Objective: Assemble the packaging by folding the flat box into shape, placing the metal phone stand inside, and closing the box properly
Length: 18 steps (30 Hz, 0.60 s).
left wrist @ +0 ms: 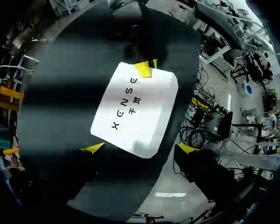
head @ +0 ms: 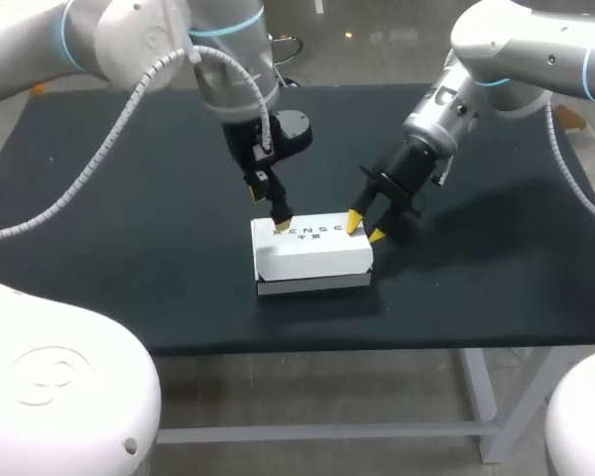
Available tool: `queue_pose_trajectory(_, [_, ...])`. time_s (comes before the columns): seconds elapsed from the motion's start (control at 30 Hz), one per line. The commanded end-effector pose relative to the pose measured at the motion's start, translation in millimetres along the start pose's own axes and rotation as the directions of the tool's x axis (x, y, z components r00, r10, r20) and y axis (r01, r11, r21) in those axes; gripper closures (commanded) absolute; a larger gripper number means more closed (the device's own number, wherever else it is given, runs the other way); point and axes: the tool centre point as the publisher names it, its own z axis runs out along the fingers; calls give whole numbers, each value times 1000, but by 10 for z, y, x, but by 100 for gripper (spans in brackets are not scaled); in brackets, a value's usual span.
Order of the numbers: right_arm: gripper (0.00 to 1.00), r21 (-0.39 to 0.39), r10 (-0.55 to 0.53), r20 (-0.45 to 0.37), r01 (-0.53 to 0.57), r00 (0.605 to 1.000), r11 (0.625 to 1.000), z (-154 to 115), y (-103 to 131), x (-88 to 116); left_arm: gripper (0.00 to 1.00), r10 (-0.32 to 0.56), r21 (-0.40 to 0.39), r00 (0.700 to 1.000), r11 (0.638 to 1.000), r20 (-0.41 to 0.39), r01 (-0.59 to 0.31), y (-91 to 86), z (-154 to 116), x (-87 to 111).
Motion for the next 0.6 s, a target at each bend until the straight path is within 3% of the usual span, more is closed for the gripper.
queue_pose_trajectory(0.03, [62,5,-1,0,1,1000,1000,-1,25,1,0,151,92,980,982,126,-163,109,134,86])
queue_pose_trajectory(0.17, [63,5,-1,0,1,1000,1000,-1,25,1,0,233,107,959,962,160,-252,108,181,118])
queue_pose_trajectory(0.27, [63,5,-1,0,1,1000,1000,-1,25,1,0,321,83,925,936,204,-343,126,201,202])
queue_pose_trajectory(0.6, [64,5,-1,0,1,1000,1000,-1,25,1,0,321,83,925,936,204,-343,126,201,202])
